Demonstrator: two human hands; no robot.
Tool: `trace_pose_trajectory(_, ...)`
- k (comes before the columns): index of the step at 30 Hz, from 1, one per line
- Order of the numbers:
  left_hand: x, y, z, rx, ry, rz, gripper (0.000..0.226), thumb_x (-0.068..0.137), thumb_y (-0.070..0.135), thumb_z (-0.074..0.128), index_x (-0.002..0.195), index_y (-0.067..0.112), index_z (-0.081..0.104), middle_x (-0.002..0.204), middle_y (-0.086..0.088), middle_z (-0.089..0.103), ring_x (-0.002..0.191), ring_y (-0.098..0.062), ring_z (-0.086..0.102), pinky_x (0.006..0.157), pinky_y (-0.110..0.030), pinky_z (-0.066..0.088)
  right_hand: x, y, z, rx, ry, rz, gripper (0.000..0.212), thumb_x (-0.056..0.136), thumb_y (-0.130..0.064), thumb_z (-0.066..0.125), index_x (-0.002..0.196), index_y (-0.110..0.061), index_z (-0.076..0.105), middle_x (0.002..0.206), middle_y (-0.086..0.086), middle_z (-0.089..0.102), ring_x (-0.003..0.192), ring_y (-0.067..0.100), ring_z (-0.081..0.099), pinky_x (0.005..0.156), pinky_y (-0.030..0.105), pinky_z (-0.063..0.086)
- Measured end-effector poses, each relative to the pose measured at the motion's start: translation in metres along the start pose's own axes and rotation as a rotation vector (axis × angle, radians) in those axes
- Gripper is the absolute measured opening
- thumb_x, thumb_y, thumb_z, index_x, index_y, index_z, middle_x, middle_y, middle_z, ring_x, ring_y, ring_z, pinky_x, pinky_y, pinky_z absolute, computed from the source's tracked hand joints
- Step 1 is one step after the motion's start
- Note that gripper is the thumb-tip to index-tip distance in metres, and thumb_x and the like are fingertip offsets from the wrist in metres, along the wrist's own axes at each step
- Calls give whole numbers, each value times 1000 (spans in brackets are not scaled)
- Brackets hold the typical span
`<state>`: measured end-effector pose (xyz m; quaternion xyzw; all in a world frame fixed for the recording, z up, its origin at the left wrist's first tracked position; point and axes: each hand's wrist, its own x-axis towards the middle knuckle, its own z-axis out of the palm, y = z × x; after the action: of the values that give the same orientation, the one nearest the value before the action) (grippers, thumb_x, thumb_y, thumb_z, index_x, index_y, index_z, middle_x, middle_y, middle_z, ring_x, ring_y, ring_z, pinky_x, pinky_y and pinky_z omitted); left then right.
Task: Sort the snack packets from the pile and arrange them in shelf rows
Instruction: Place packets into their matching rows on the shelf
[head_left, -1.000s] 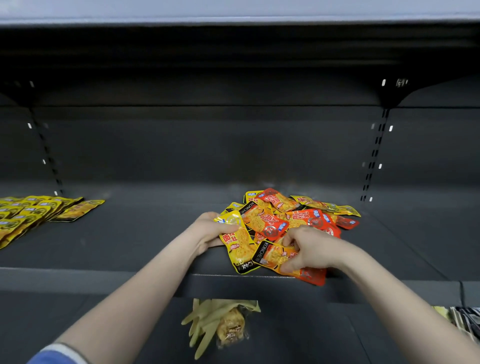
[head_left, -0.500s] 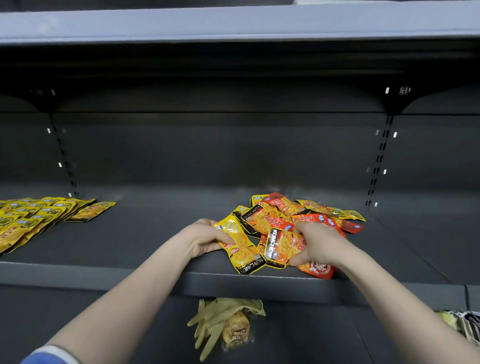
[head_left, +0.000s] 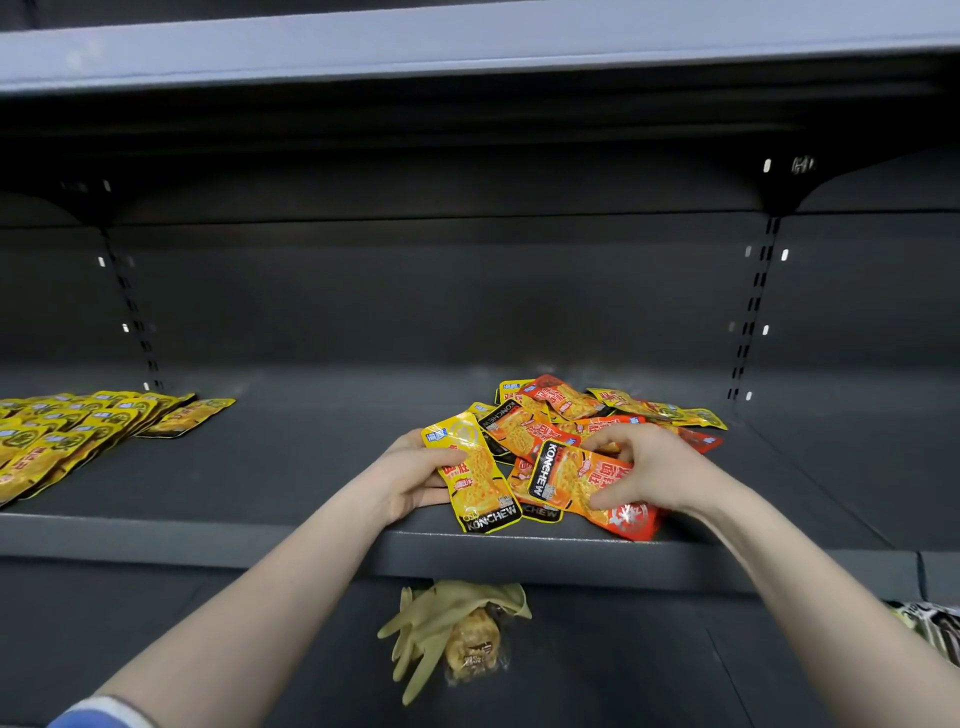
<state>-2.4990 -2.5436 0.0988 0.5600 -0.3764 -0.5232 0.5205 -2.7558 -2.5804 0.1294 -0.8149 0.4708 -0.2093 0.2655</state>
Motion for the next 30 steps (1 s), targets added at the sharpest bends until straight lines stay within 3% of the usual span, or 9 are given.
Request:
trace_pose_trajectory(3, -2, -2, 1, 28, 2, 9, 27, 91, 1, 57, 118, 6, 54, 84, -9, 71, 63, -16, 71, 59, -33, 60, 0, 2, -1, 103, 42, 1, 59, 64, -8, 82, 116, -24, 61, 119, -8, 57, 103, 9, 50, 79, 26, 45)
trace_pose_trajectory(7, -3, -3, -1, 16, 46, 18, 26, 88, 1, 61, 114, 3, 57, 85, -11, 70, 62, -16, 71, 59, -32, 60, 3, 8, -2, 257, 119, 19, 54, 61, 1, 79, 106, -25, 65, 119, -4, 57, 86, 11, 58, 70, 23, 49)
trace_pose_trajectory(10, -5, 1, -4, -11, 98, 35, 16, 87, -2, 62, 102, 2, 60, 75, -9, 71, 58, -14, 70, 55, -29, 59, 6, 13, 0, 485, 206, 75, 45, 60, 2, 80, 93, -26, 69, 107, 5, 65, 87, 21, 65, 75, 36, 56)
trace_pose_trajectory(13, -7, 7, -9, -36, 154, 54, 8, 87, -3, 61, 88, 4, 60, 62, -5, 71, 53, -12, 68, 50, -26, 57, 12, 16, 3, 709, 247, 132, 40, 63, 3, 80, 92, -21, 68, 97, 12, 69, 85, 29, 68, 79, 44, 56)
trace_pose_trajectory(18, -9, 15, -30, -28, 209, 78, 8, 85, -2, 63, 88, 5, 61, 71, -8, 70, 54, -12, 68, 51, -27, 58, 25, 4, 18, 809, 288, 139, 34, 66, 3, 79, 93, -13, 66, 88, 9, 71, 80, 26, 68, 74, 39, 56)
trace_pose_trajectory(22, -8, 23, -60, -32, 246, 98, 8, 85, -1, 64, 85, 7, 63, 64, -3, 70, 53, -10, 67, 51, -26, 57, 46, -20, 36, 812, 327, 95, 19, 72, -1, 75, 79, -14, 63, 70, 3, 64, 54, 11, 57, 47, 20, 46)
trace_pose_trajectory(27, -5, 35, -117, -34, 272, 118, 9, 85, 0, 65, 81, 8, 62, 60, -1, 69, 51, -10, 67, 50, -25, 57, 85, -65, 77, 901, 325, 109, 14, 75, -2, 73, 77, -12, 63, 76, 6, 66, 68, 18, 61, 70, 30, 52)
trace_pose_trajectory(30, -2, 44, -164, -25, 274, 127, 6, 84, 1, 65, 83, 7, 63, 65, -3, 70, 53, -10, 67, 54, -26, 58, 107, -106, 110, 940, 294, 107, 10, 79, -2, 69, 82, -10, 64, 81, 6, 68, 71, 16, 66, 64, 26, 54)
